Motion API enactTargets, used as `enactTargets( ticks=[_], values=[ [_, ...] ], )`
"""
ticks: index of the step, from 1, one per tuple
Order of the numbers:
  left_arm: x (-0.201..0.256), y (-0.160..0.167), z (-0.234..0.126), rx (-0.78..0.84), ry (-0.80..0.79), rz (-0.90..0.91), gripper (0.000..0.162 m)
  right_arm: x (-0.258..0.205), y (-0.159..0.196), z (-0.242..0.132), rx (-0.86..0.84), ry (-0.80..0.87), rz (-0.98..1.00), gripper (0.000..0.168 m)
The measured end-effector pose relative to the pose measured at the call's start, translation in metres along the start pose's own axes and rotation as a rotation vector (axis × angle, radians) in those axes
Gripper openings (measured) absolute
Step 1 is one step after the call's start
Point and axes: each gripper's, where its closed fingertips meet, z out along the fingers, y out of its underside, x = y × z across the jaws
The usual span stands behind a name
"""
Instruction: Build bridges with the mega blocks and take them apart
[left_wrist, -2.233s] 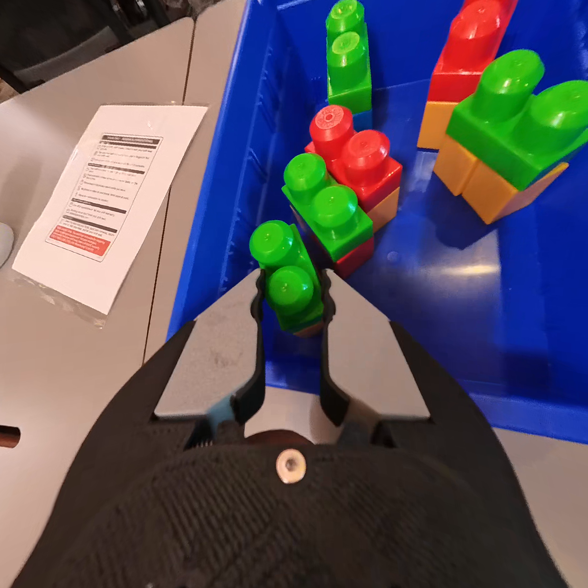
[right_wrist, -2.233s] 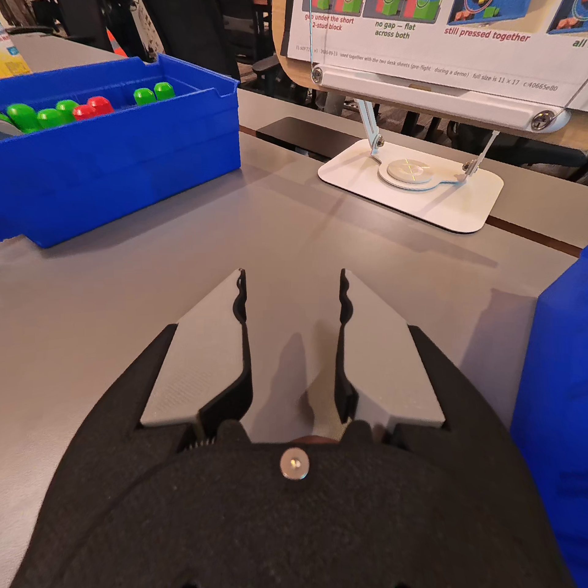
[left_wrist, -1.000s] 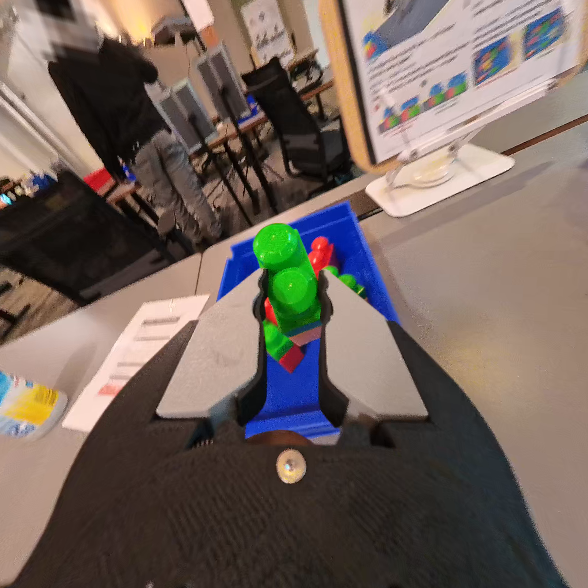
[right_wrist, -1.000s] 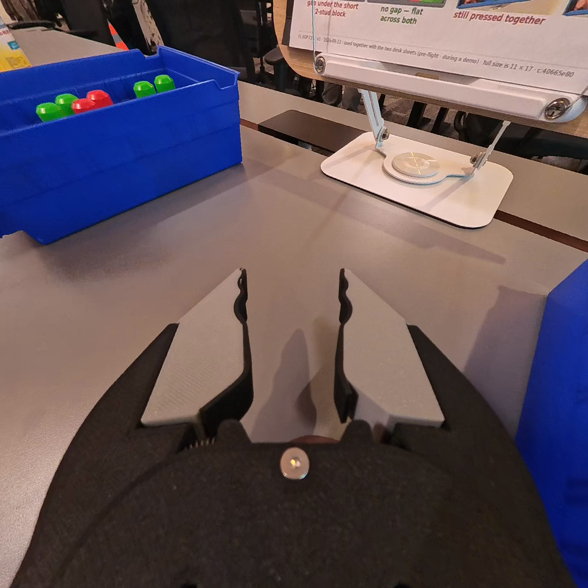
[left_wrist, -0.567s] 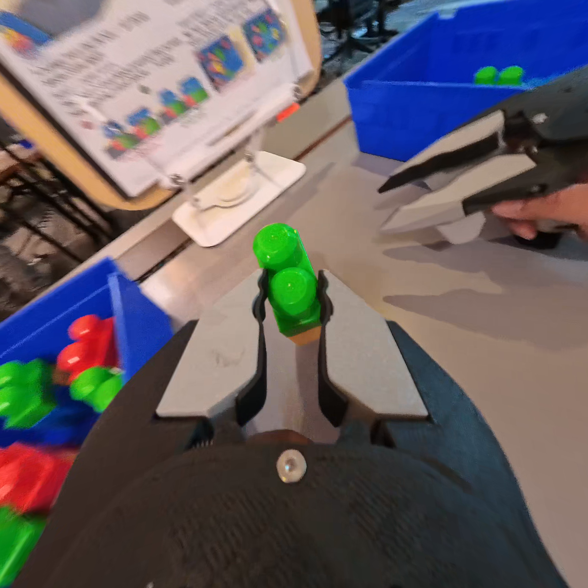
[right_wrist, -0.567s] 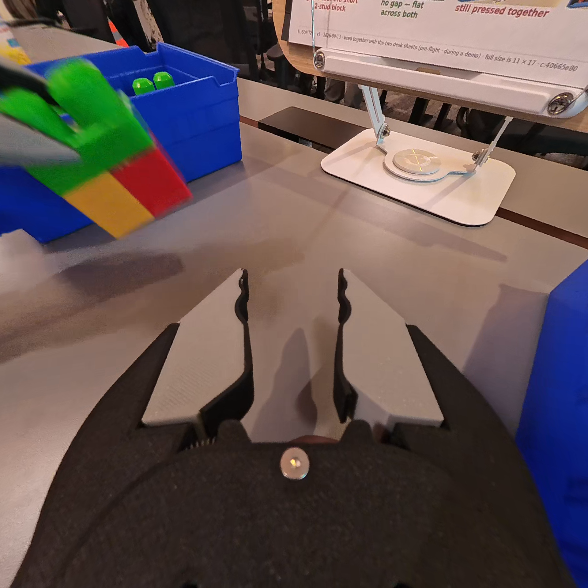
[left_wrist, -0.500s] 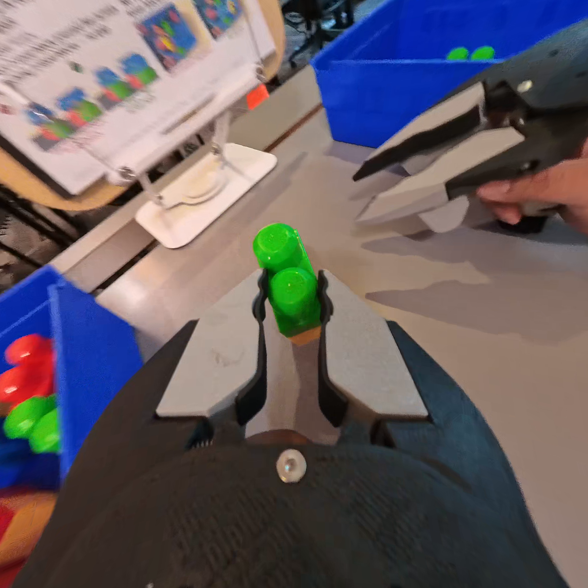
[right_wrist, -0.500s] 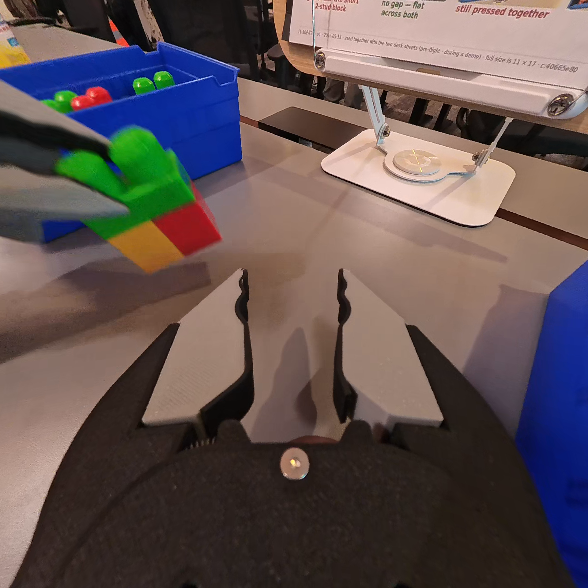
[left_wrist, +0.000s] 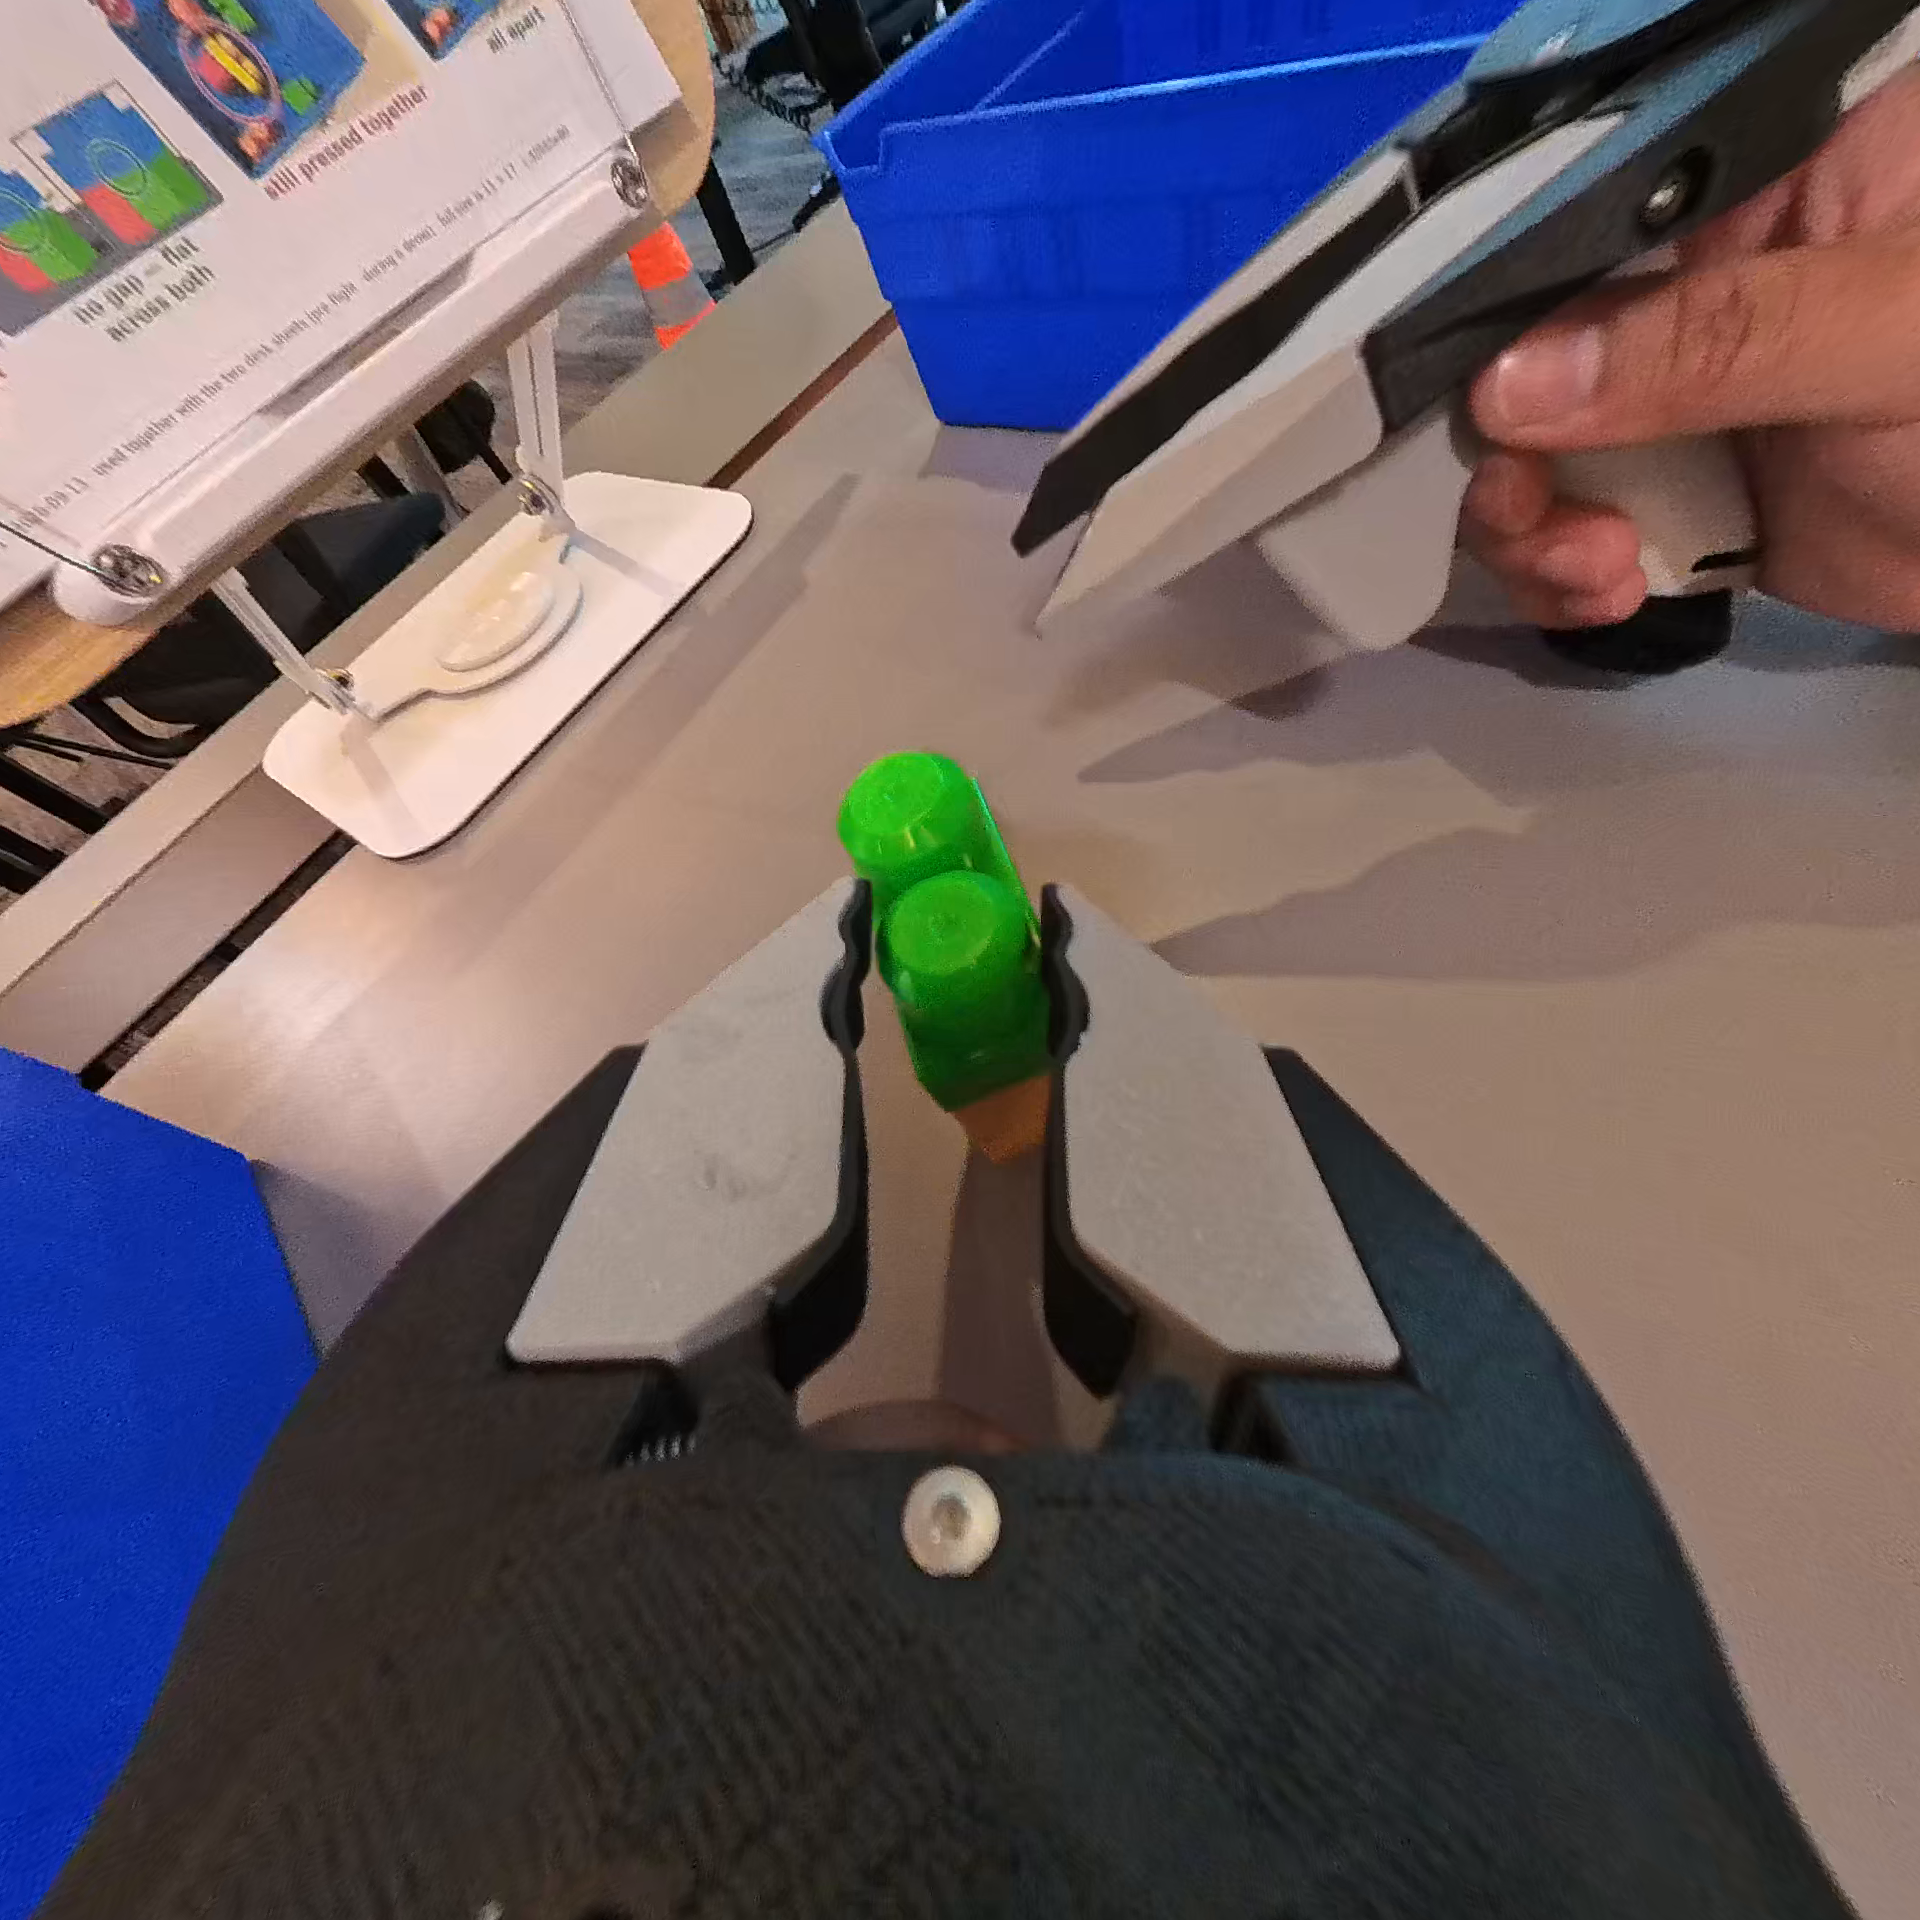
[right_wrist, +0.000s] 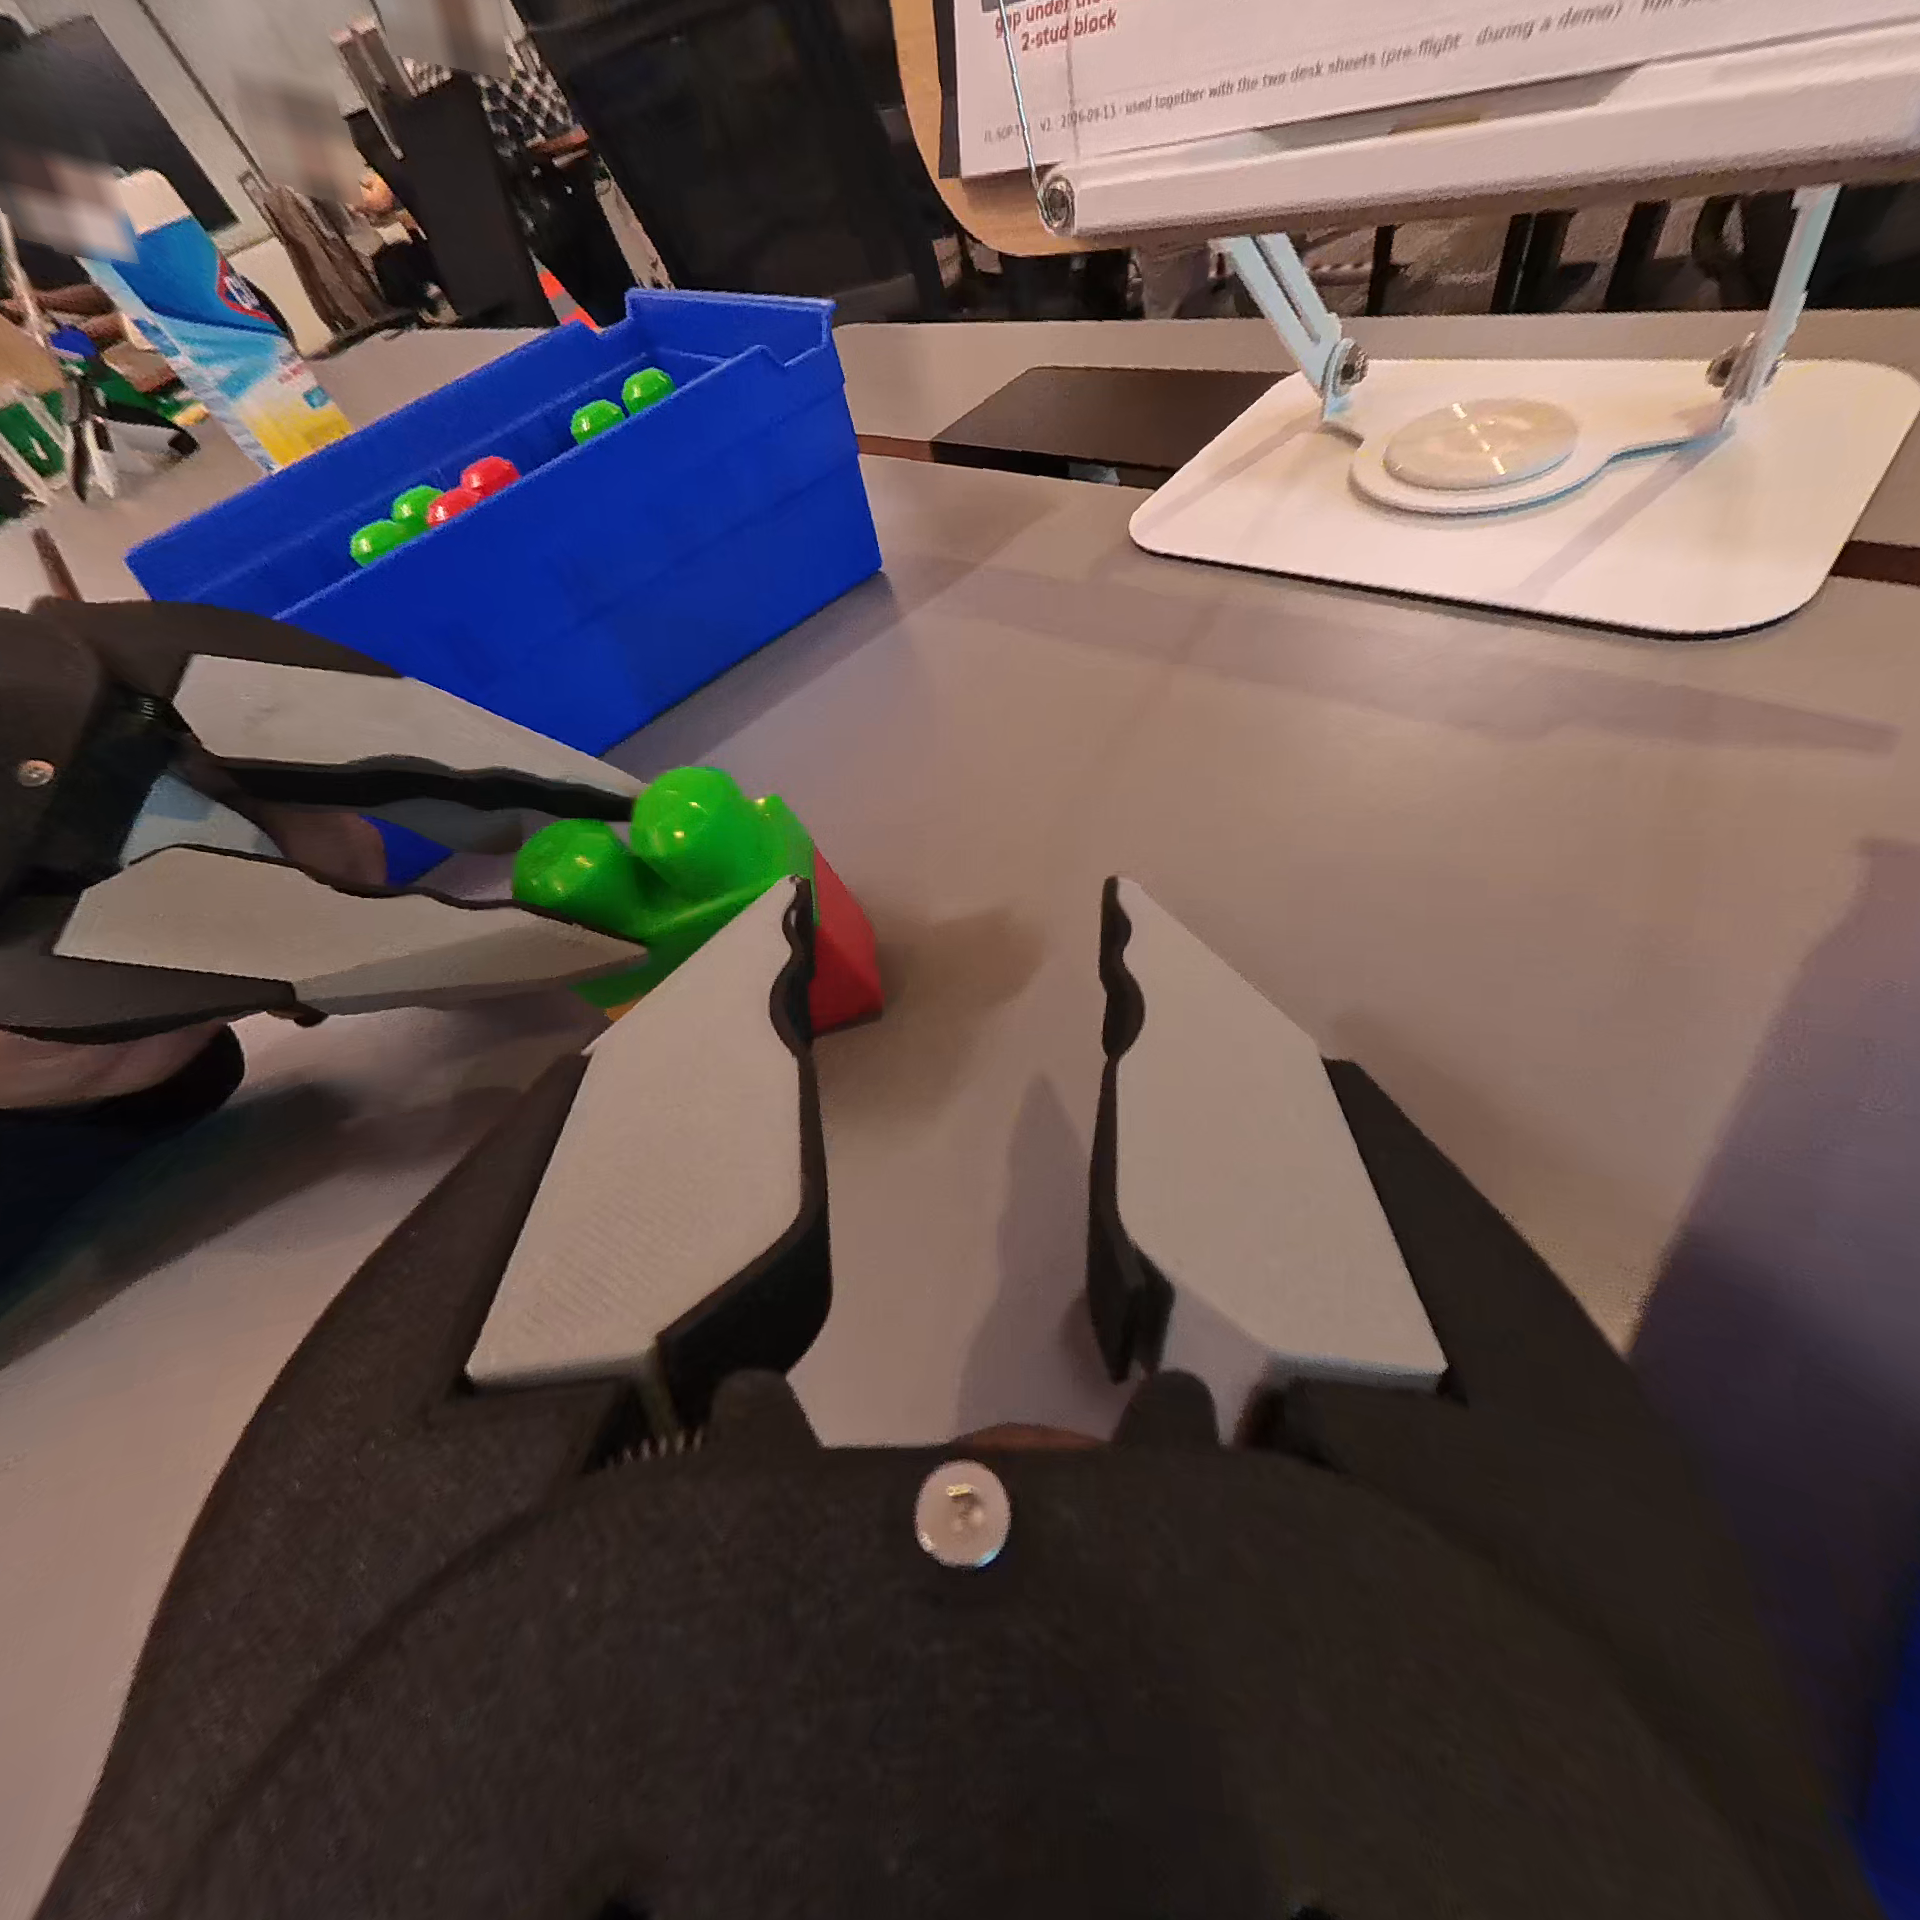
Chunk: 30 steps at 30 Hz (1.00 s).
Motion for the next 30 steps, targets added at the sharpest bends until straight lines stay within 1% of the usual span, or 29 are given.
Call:
enactTargets(
  ticks=[4, 8, 9, 11, 12, 15, 16, 17, 18, 19, 20, 21, 23, 25, 27, 30],
  values=[
    [-0.004, -0.008, -0.006, 0.036, -0.033, 0.01, 0.036, 0.0, 0.005, 0.002, -0.016, -0.006, 0.011, 0.052],
    [-0.006, -0.003, -0.011, 0.017, -0.008, -0.035, 0.039, -0.002, 0.007, 0.004, -0.03, -0.008, -0.008, 0.052],
    [-0.005, 0.001, -0.011, 0.001, 0.011, -0.061, 0.042, -0.003, 0.008, 0.005, -0.038, -0.007, -0.017, 0.052],
    [-0.004, 0.011, -0.007, -0.052, 0.042, -0.135, 0.055, -0.004, 0.01, 0.006, -0.052, 0.007, -0.043, 0.052],
    [-0.005, 0.015, -0.005, -0.065, 0.044, -0.155, 0.056, -0.004, 0.011, 0.006, -0.058, 0.015, -0.058, 0.052],
    [-0.003, 0.024, -0.003, -0.105, 0.062, -0.165, 0.054, -0.004, 0.013, 0.007, -0.075, 0.033, -0.099, 0.052],
    [0.003, 0.029, -0.003, -0.133, 0.092, -0.163, 0.047, -0.004, 0.013, 0.007, -0.08, 0.038, -0.109, 0.052],
    [0.01, 0.034, -0.002, -0.16, 0.132, -0.157, 0.035, -0.004, 0.014, 0.007, -0.085, 0.043, -0.118, 0.052],
    [0.019, 0.036, -0.002, -0.178, 0.174, -0.154, 0.035, -0.003, 0.015, 0.007, -0.094, 0.051, -0.127, 0.052],
    [0.032, 0.036, -0.003, -0.184, 0.252, -0.154, 0.034, -0.001, 0.017, 0.008, -0.105, 0.061, -0.134, 0.052],
    [0.046, 0.035, -0.004, -0.18, 0.326, -0.164, 0.03, 0.001, 0.017, 0.007, -0.113, 0.072, -0.142, 0.052],
    [0.054, 0.033, -0.005, -0.179, 0.37, -0.184, 0.031, 0.003, 0.017, 0.007, -0.116, 0.082, -0.148, 0.052],
    [0.063, 0.031, -0.006, -0.184, 0.429, -0.213, 0.037, 0.007, 0.015, 0.004, -0.113, 0.098, -0.149, 0.052],
    [0.068, 0.023, -0.01, -0.138, 0.478, -0.238, 0.035, 0.008, 0.012, 0.002, -0.098, 0.095, -0.139, 0.052],
    [0.059, 0.016, -0.01, -0.09, 0.459, -0.266, 0.035, 0.008, 0.009, 0.0, -0.086, 0.092, -0.127, 0.052],
    [0.027, 0.021, -0.005, -0.087, 0.293, -0.288, 0.034, 0.008, 0.004, -0.004, -0.064, 0.092, -0.123, 0.052]
  ],
)
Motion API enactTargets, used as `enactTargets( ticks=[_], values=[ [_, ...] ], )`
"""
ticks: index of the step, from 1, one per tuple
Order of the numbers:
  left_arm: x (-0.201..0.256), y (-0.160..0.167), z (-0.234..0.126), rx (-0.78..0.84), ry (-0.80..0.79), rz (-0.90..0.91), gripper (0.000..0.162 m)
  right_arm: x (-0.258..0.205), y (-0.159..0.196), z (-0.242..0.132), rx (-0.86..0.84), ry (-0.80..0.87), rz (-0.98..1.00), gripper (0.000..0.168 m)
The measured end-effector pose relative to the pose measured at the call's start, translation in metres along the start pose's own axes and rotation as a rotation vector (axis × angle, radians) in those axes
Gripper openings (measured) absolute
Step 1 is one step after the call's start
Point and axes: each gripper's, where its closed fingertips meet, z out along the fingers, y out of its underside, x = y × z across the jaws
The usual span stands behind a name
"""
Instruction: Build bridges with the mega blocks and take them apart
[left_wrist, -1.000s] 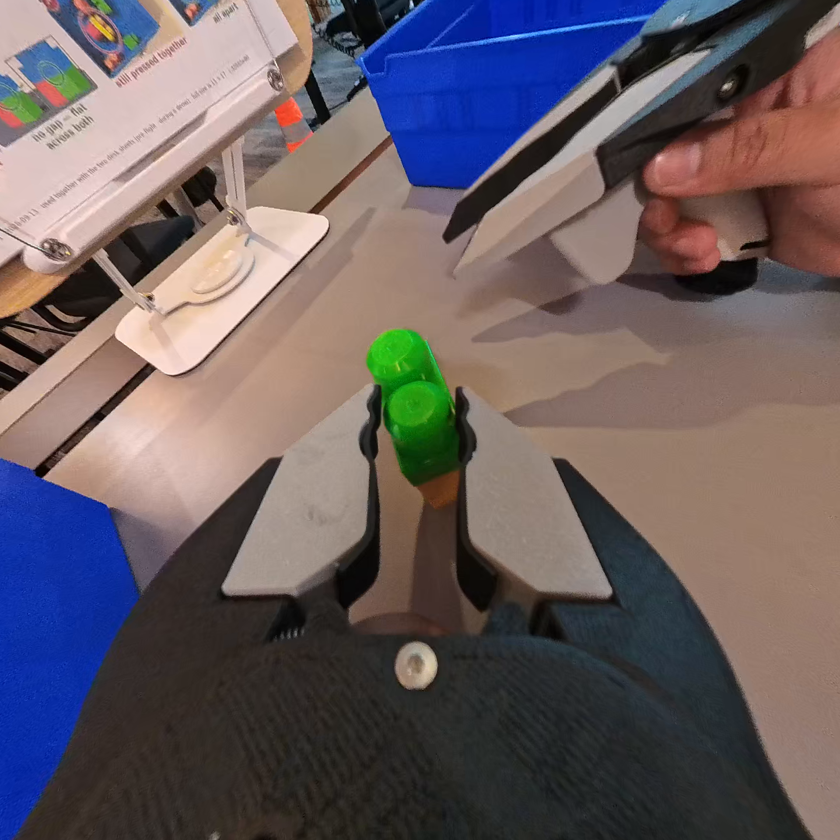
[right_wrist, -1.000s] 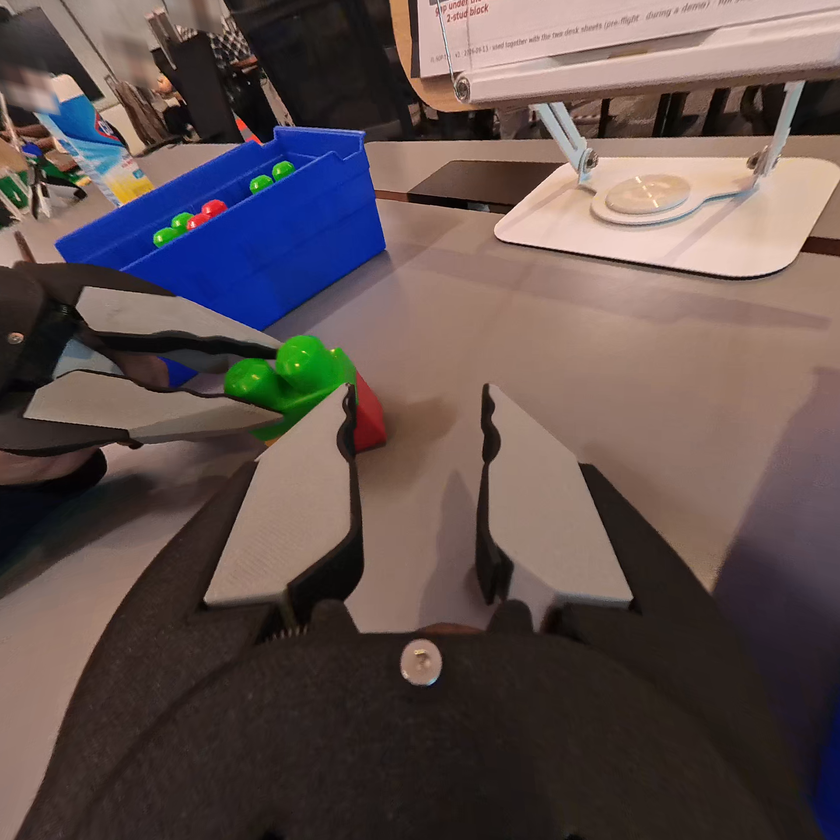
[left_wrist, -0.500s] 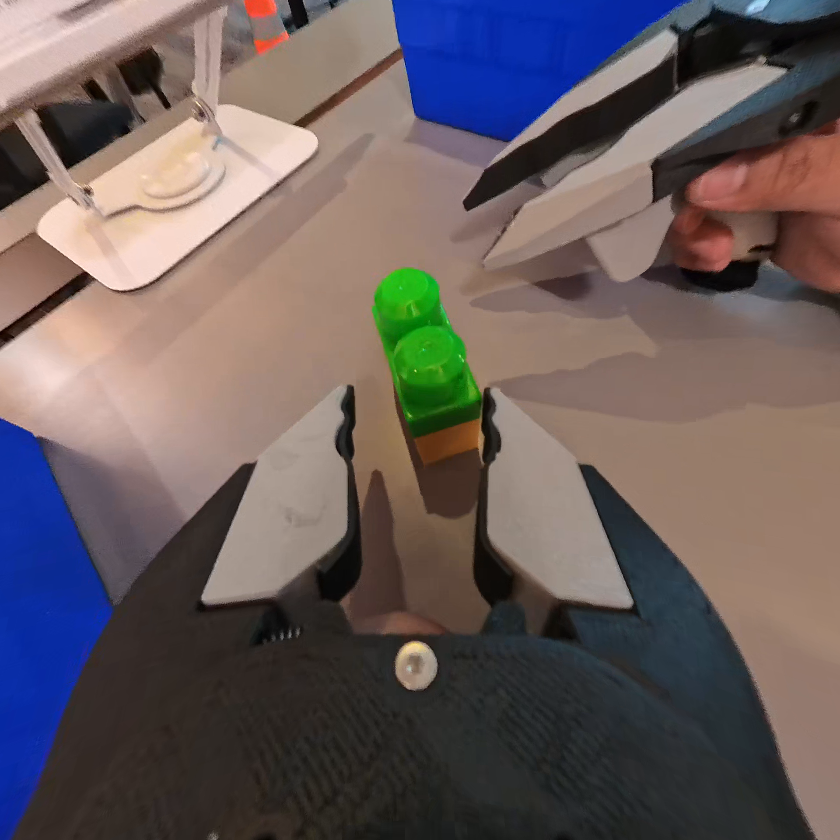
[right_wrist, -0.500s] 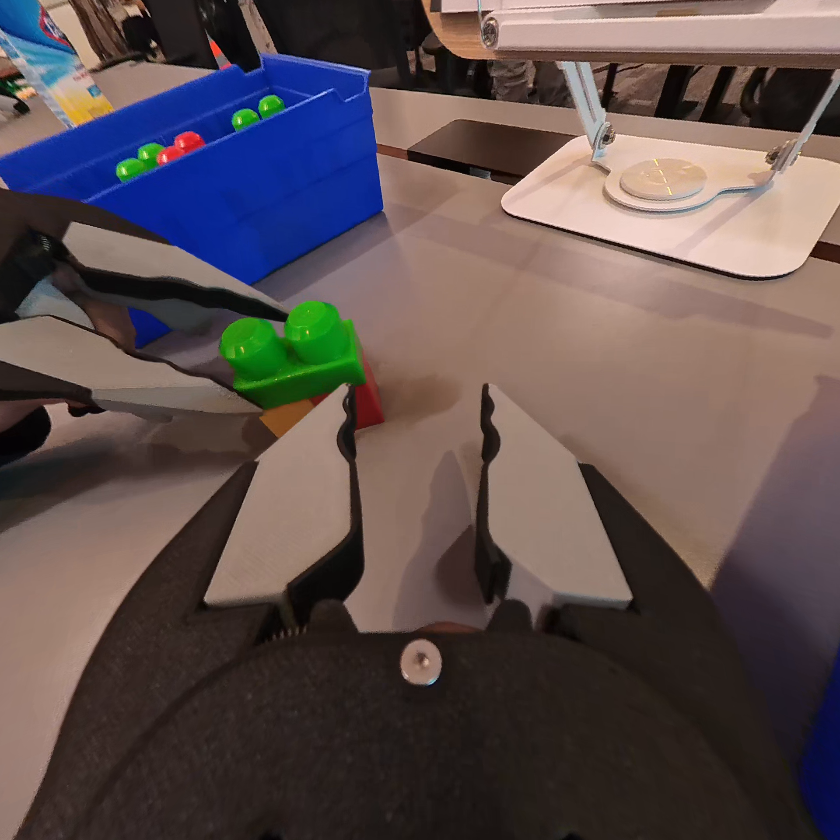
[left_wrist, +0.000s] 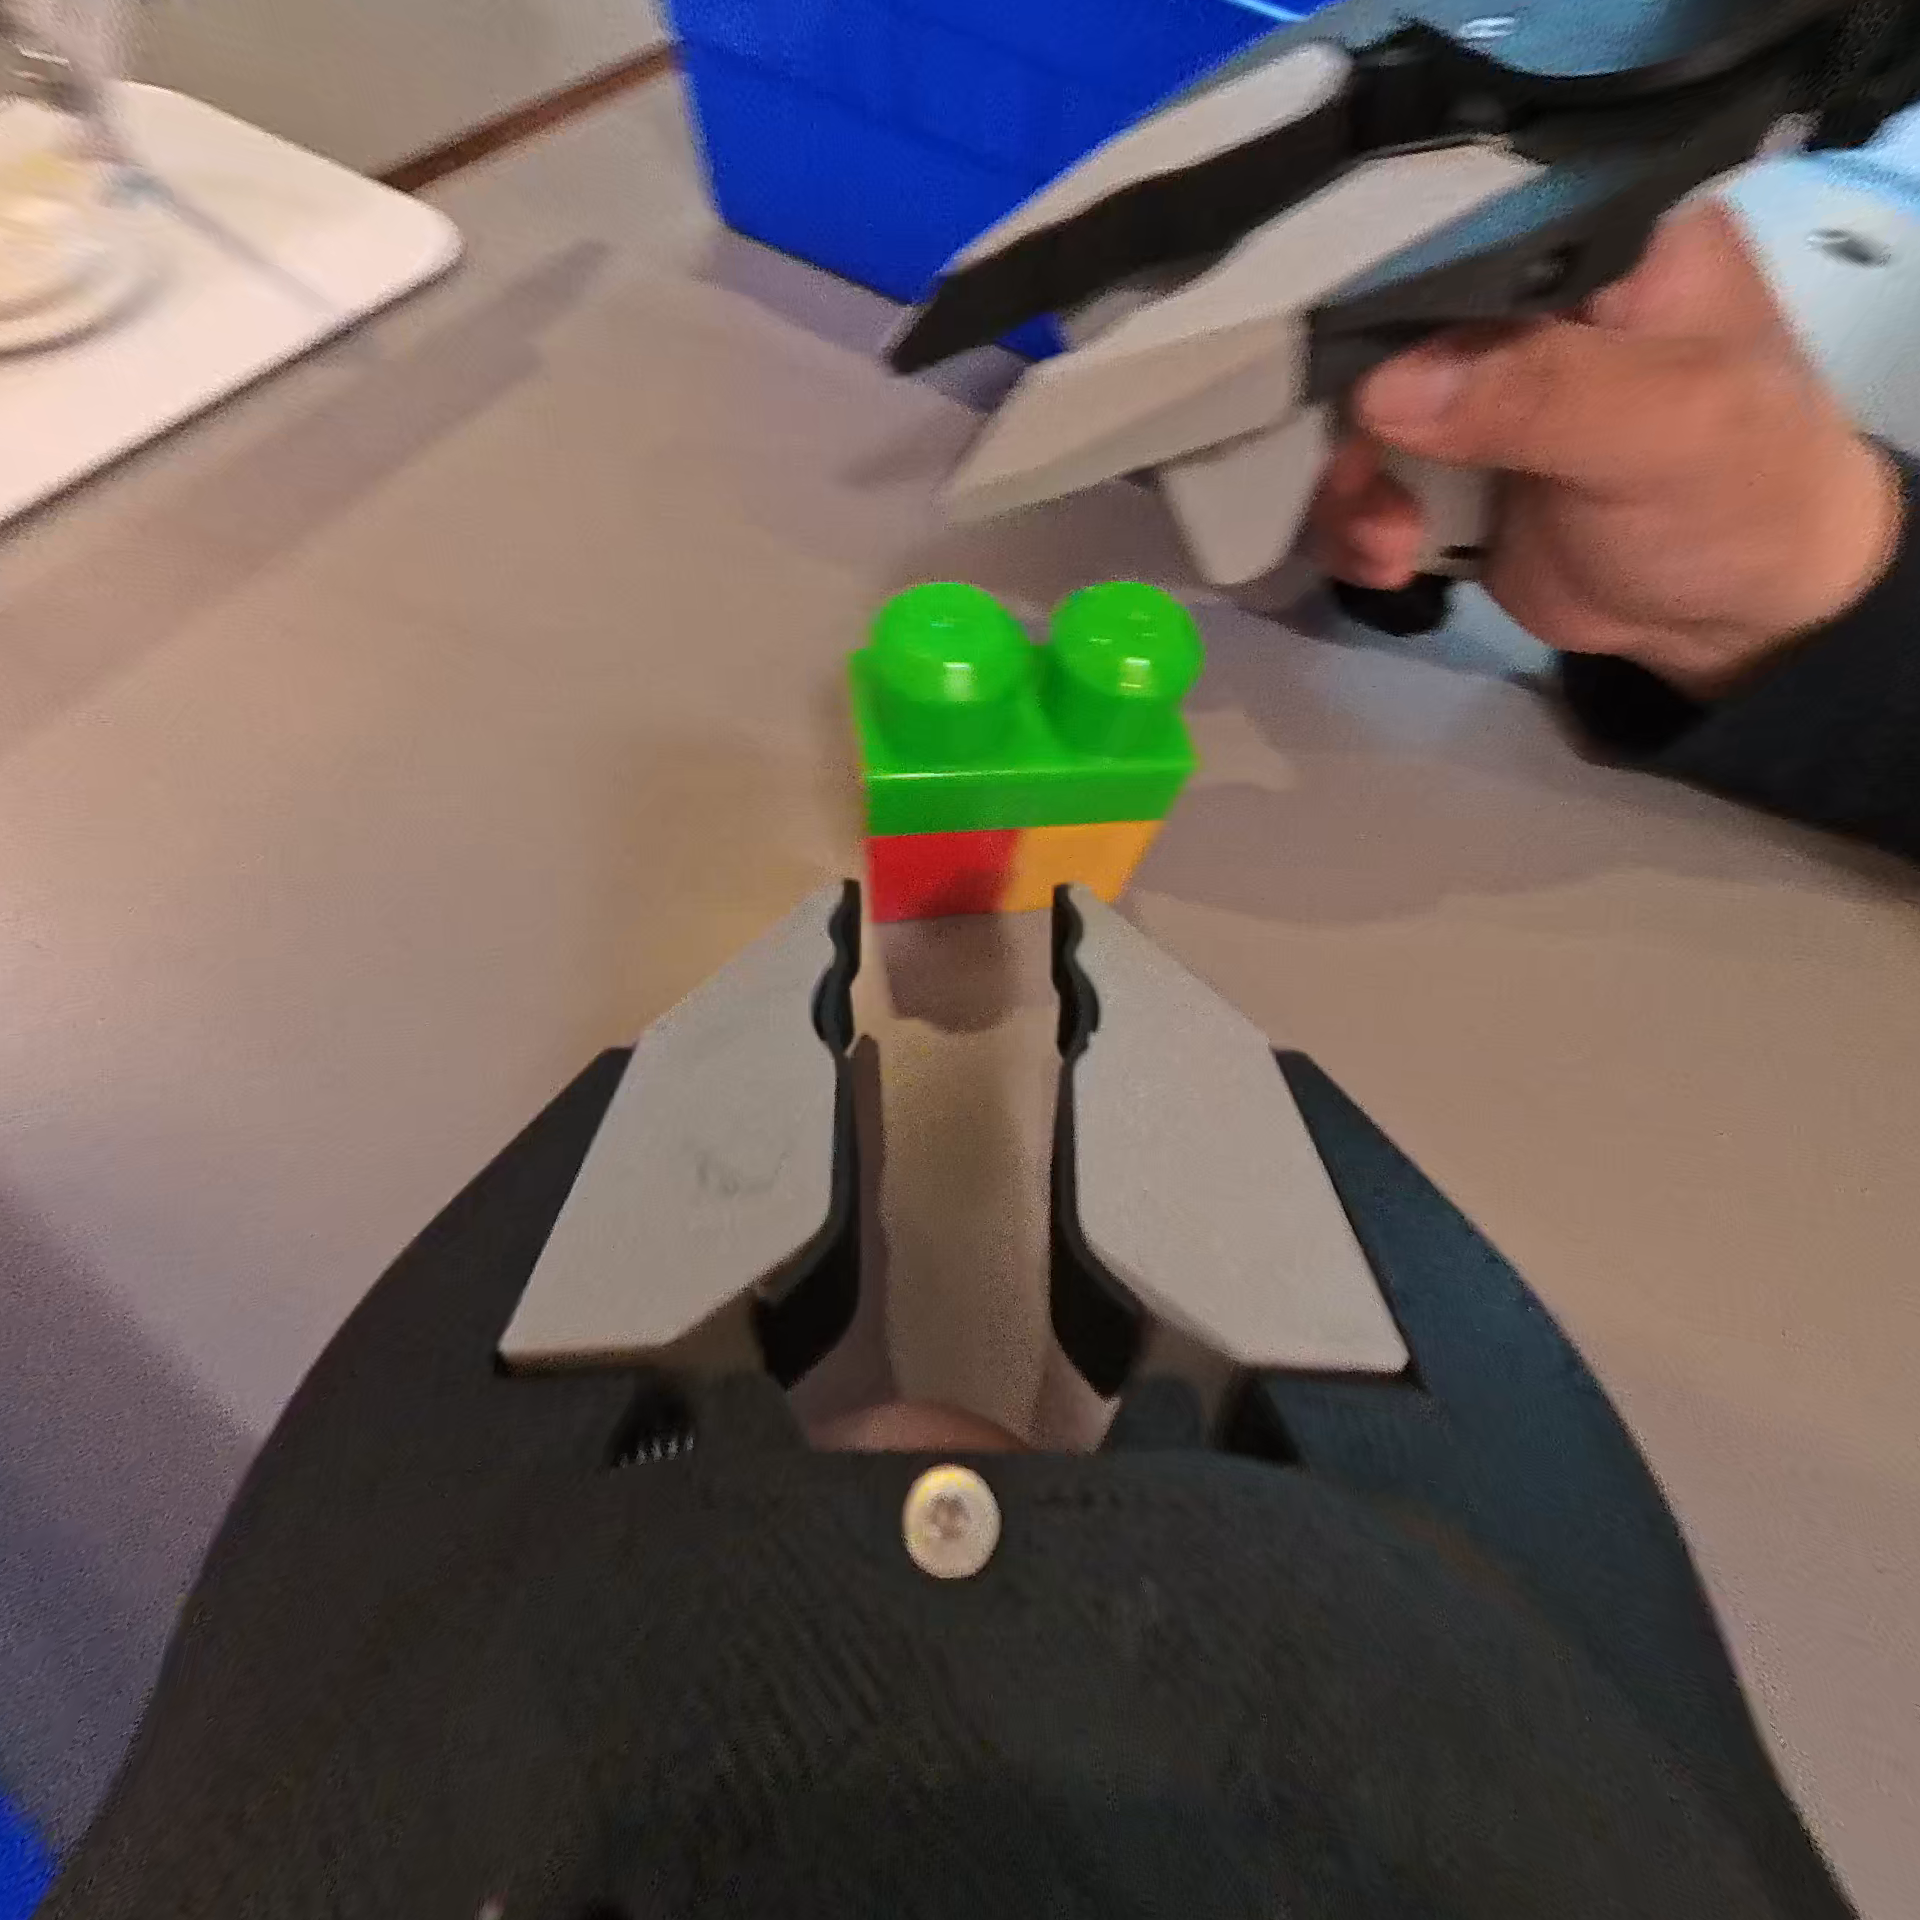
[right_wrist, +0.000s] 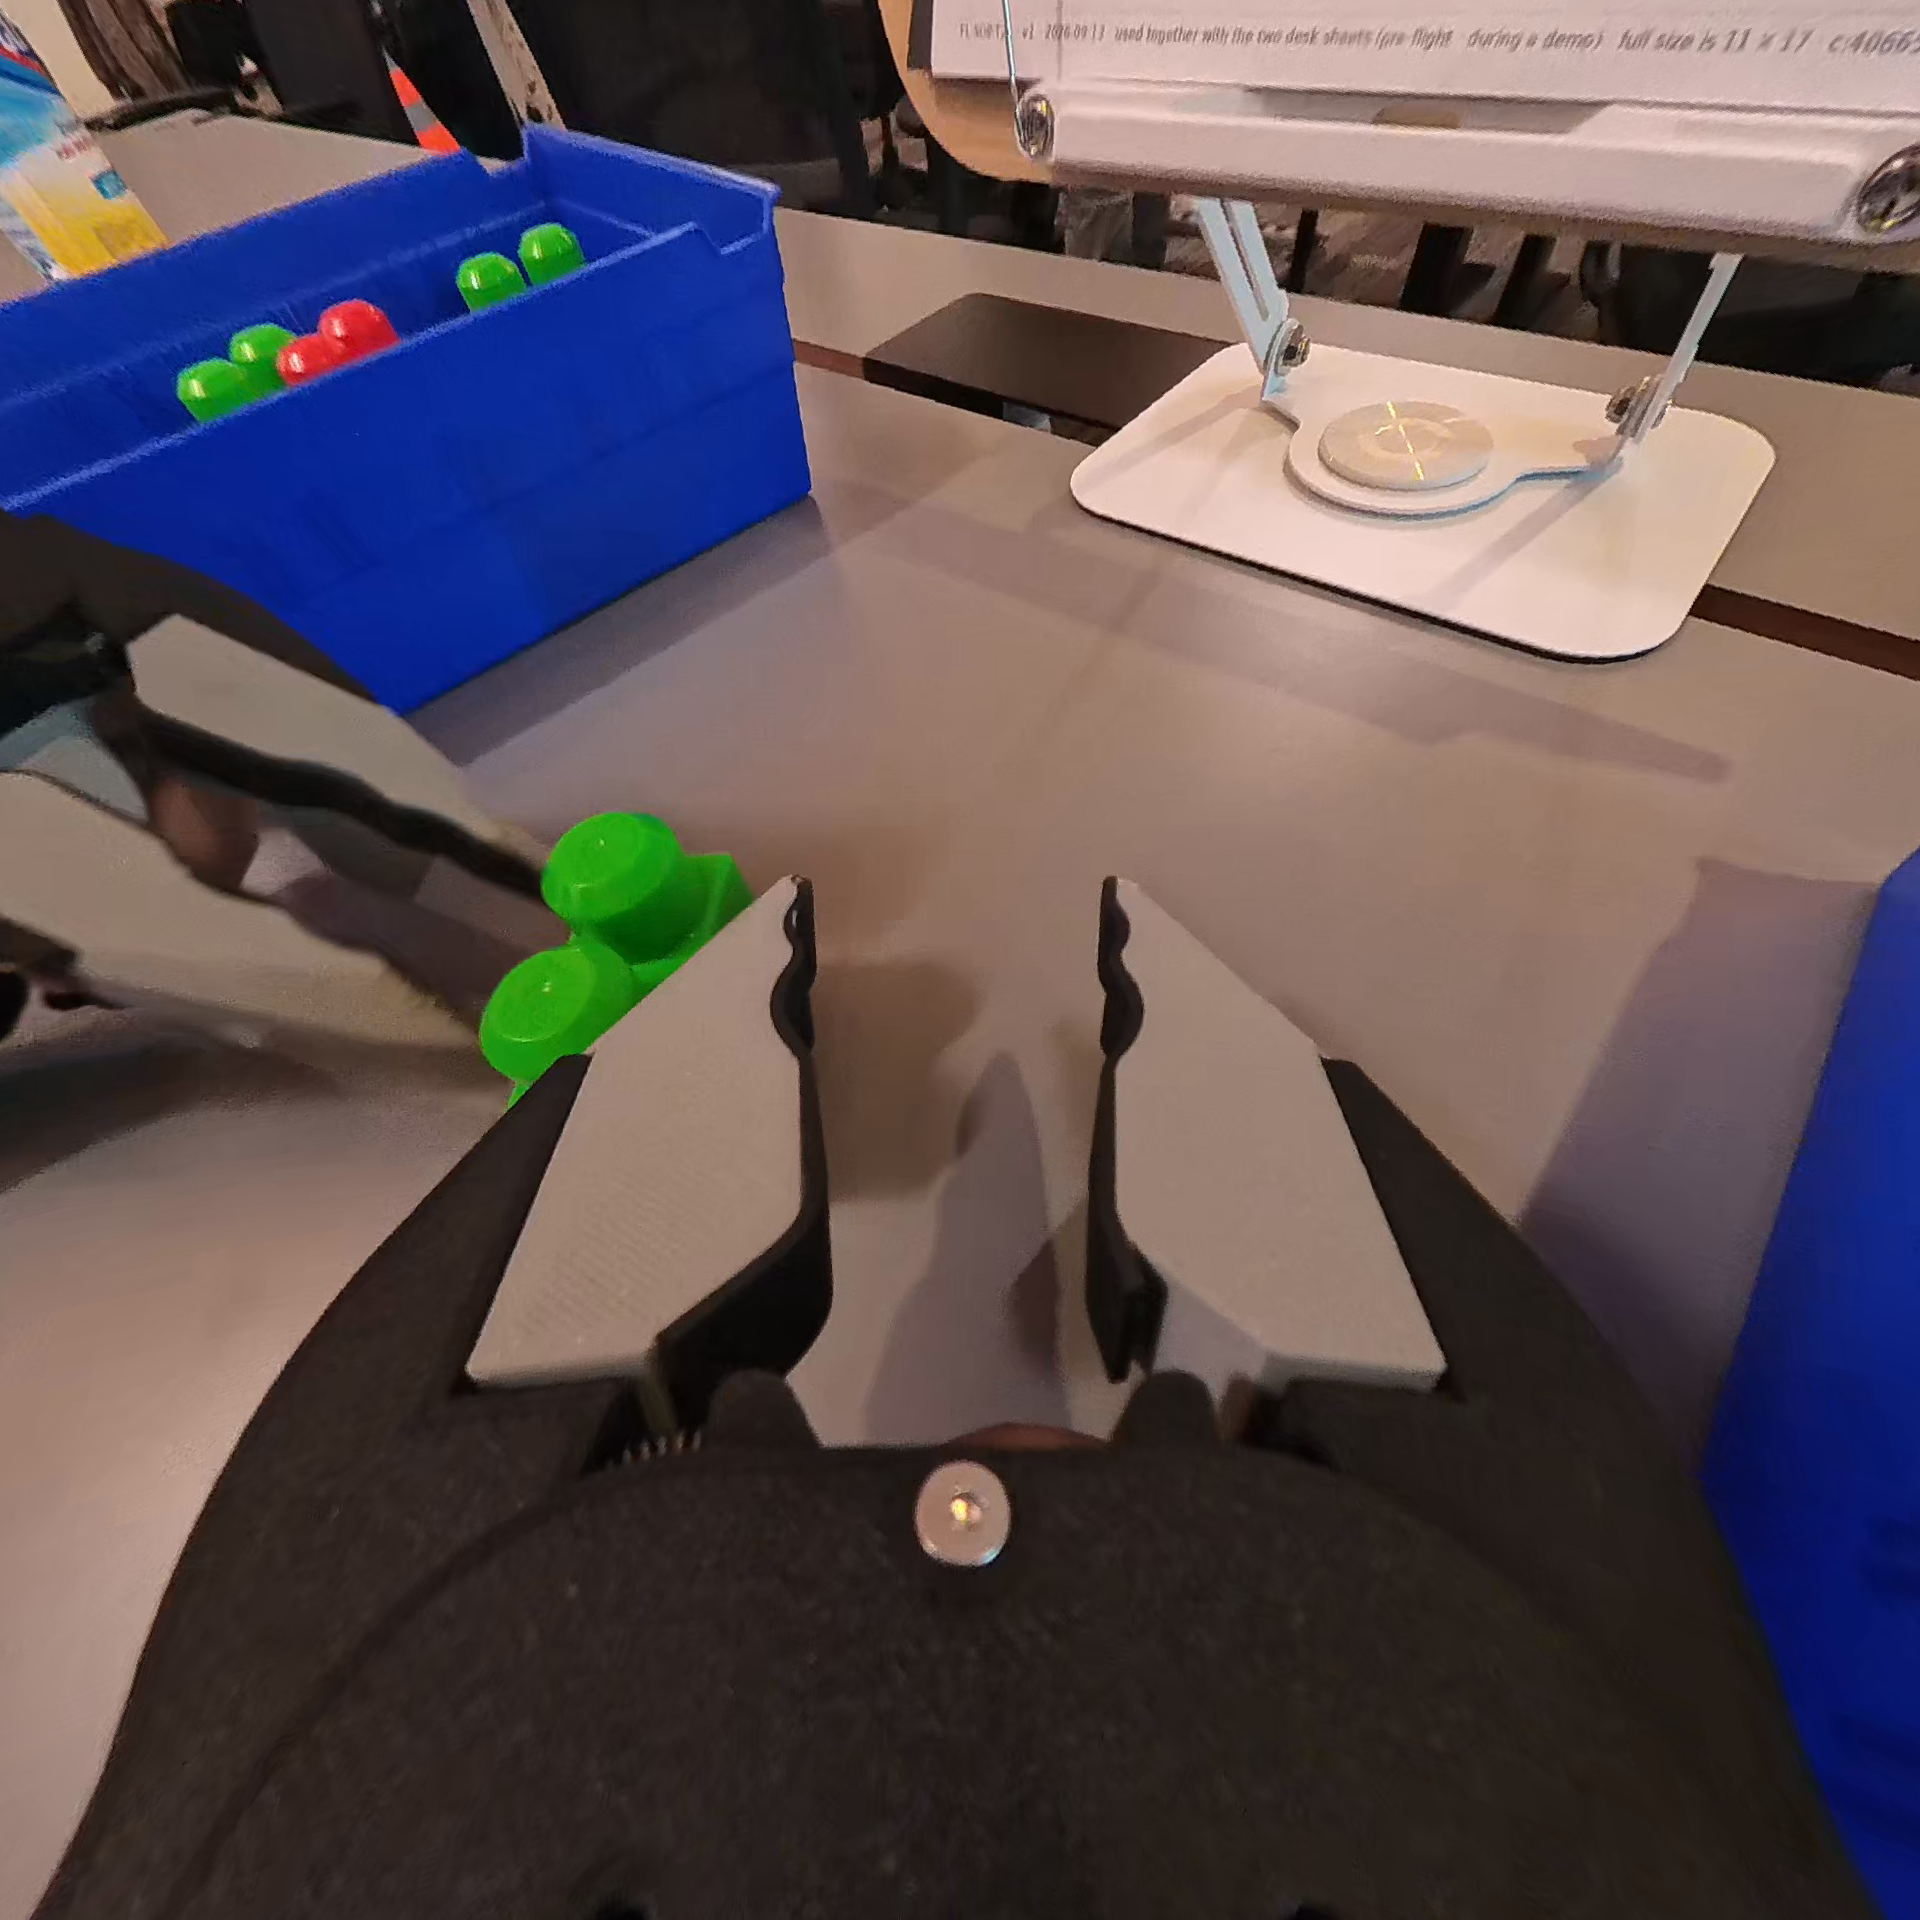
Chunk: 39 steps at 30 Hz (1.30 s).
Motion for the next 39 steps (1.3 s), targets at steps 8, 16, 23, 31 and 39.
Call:
enactTargets(
  ticks=[8, 16, 23, 31, 39],
  values=[
    [-0.04, 0.018, 0.001, -0.09, -0.232, 0.018, 0.041, -0.055, -0.021, -0.014, 0.084, -0.265, -0.024, 0.067],
    [-0.034, 0.026, 0.009, -0.144, -0.232, 0.079, 0.055, -0.071, 0.028, 0.005, -0.193, -0.187, -0.197, 0.044],
    [-0.014, 0.022, 0.02, -0.139, -0.189, 0.166, 0.064, -0.069, 0.012, 0.001, -0.096, -0.258, -0.013, 0.032],
    [0.002, -0.005, 0.026, 0.001, -0.203, 0.179, 0.075, -0.065, -0.007, -0.008, 0.012, -0.323, 0.151, 0.032],
    [0.012, -0.009, 0.03, 0.013, -0.184, 0.195, 0.102, -0.074, -0.006, -0.001, 0.037, -0.412, 0.308, 0.031]
  ],
)
